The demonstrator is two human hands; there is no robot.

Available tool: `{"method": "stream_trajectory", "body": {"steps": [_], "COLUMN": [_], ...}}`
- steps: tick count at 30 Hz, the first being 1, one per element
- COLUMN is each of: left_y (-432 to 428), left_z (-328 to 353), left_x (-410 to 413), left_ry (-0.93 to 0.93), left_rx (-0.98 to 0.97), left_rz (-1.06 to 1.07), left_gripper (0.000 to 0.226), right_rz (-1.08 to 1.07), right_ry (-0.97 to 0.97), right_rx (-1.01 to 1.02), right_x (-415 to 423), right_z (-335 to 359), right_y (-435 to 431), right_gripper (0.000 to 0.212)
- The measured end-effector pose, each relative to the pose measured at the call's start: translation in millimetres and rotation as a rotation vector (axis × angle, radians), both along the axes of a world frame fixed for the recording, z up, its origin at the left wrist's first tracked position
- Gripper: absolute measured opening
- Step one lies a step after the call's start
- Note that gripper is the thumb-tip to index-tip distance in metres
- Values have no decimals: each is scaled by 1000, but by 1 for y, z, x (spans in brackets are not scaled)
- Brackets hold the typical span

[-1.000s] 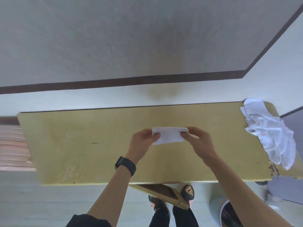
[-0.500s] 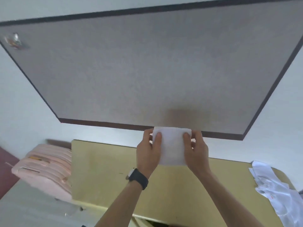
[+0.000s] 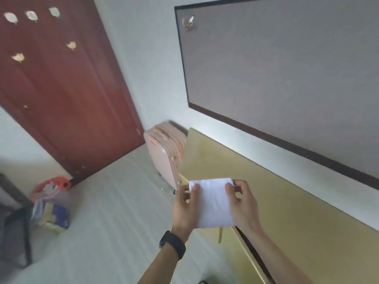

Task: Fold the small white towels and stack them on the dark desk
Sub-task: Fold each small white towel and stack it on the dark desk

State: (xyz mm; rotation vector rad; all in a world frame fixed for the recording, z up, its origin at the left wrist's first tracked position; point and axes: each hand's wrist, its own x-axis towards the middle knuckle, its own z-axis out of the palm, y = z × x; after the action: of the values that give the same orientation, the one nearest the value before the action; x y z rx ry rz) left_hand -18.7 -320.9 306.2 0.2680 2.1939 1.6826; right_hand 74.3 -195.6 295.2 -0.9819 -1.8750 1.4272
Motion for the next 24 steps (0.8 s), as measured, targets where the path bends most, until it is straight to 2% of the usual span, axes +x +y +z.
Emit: {"method": "stream_trajectory", "body": {"steps": [5,10,18,24], "left_y": [-157,-332,-615,-770], "left_z": [-10,0,12,25], "left_x": [-13,-20,-23,-23], "left_ry": [-50,17,152,166], "left_rx": [-9,23,-41,-35], "left_rz": [316,705,1067,1265], "left_gripper": [25,30,22,18], "right_rz": [349,672,1042,1209], "right_ry": [-22,-12,64,107], "right_rx": [-7,49,89,67], "right_x": [-52,-109,-165,-190], "right_z": [-6,3,27,36], "right_y": [-135,-304,-592,-762], "right_gripper": [8,11,10,11]}}
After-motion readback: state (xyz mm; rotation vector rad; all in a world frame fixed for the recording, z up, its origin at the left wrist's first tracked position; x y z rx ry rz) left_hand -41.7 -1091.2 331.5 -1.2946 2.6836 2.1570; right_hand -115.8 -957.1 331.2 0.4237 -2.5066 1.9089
